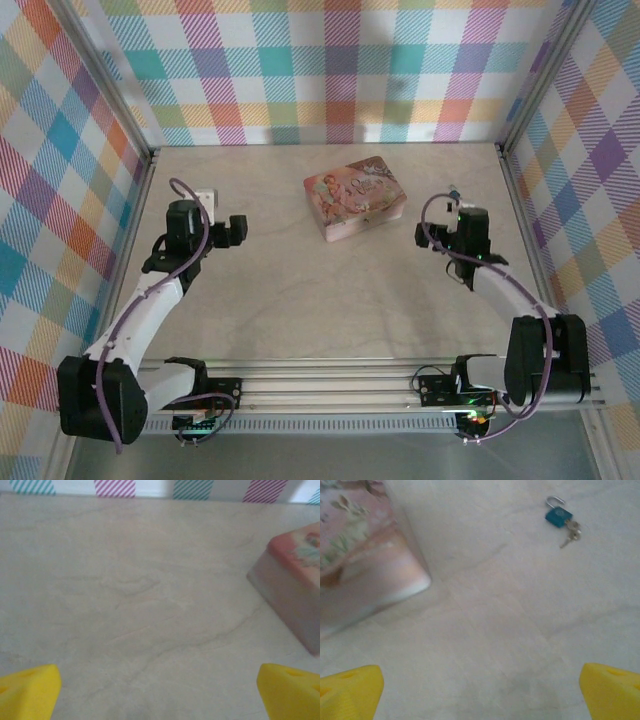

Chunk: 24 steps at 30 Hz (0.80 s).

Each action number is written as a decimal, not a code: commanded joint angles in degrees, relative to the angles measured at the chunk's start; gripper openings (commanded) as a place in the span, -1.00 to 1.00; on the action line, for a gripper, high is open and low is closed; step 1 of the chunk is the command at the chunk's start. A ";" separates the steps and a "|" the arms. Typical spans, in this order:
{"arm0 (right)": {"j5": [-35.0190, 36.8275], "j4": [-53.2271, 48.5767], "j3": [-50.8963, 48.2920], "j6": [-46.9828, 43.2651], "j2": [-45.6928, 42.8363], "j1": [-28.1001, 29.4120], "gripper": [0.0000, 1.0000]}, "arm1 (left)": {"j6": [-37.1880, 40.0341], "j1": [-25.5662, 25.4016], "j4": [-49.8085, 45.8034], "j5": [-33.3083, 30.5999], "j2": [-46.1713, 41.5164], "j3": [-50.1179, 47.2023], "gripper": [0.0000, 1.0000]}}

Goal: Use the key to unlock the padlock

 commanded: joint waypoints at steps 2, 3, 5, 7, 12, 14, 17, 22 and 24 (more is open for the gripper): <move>3.49 13.48 -6.36 -1.36 -3.07 -0.04 0.99 | -0.32 4.69 12.00 5.20 5.74 -2.25 1.00; 3.30 13.55 -7.02 -2.05 -3.29 -0.31 0.99 | -1.26 5.54 13.35 6.16 7.54 -2.53 1.00; 2.60 13.87 -8.05 -2.86 -3.30 -0.93 0.99 | -3.78 6.95 16.64 7.54 10.92 -3.16 1.00; 1.94 17.04 -10.14 -3.26 -3.34 -1.43 0.99 | -5.98 7.89 20.44 8.16 14.42 -3.91 1.00; 2.27 26.66 -14.60 -3.60 -2.31 -2.36 0.99 | -2.21 8.18 24.67 9.15 20.61 -3.35 1.00; 2.28 28.60 -14.86 -4.27 -1.70 -2.57 0.99 | -1.71 8.37 23.32 9.39 21.50 -2.07 1.00; 2.24 31.00 -14.94 -4.25 -0.42 -2.87 0.99 | -1.20 8.37 25.28 11.85 20.60 -3.92 1.00; 2.26 38.25 -15.08 -2.03 3.31 -2.87 0.99 | -2.95 8.38 40.41 6.42 18.01 -15.95 1.00; 2.13 40.58 -14.72 -2.56 5.86 -2.87 0.99 | -4.40 8.46 42.92 3.38 17.05 -18.11 1.00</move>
